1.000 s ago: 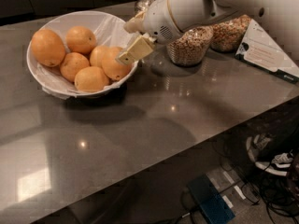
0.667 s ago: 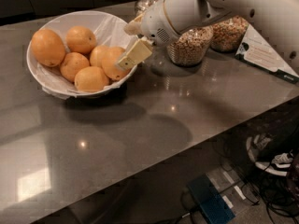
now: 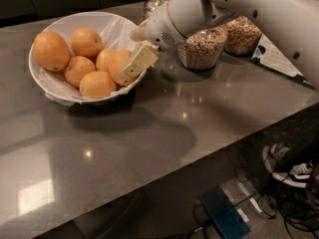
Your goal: Pick orange from white bowl
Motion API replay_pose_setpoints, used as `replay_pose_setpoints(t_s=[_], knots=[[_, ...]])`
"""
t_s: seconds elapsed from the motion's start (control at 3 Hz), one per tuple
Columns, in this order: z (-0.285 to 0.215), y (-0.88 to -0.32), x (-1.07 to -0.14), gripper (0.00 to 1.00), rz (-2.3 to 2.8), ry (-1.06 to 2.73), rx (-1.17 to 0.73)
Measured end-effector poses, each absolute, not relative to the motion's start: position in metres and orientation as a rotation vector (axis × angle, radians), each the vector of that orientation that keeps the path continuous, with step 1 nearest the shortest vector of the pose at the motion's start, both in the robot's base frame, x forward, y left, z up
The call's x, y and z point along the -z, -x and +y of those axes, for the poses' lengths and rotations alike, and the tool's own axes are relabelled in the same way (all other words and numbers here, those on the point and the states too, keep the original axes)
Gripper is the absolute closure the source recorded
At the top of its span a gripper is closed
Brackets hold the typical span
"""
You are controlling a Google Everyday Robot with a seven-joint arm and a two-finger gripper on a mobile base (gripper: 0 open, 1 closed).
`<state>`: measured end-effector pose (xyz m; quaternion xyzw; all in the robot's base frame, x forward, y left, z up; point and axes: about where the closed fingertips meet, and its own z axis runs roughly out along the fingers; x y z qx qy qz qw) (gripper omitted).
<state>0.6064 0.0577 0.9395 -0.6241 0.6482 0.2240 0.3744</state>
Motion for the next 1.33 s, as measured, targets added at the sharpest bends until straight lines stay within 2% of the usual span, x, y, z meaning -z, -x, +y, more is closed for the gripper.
replay_pose_setpoints(t_s=[1.33], knots=[[0.074,-0.613,-0.907,0.26,1.741,1.638,-0.613]])
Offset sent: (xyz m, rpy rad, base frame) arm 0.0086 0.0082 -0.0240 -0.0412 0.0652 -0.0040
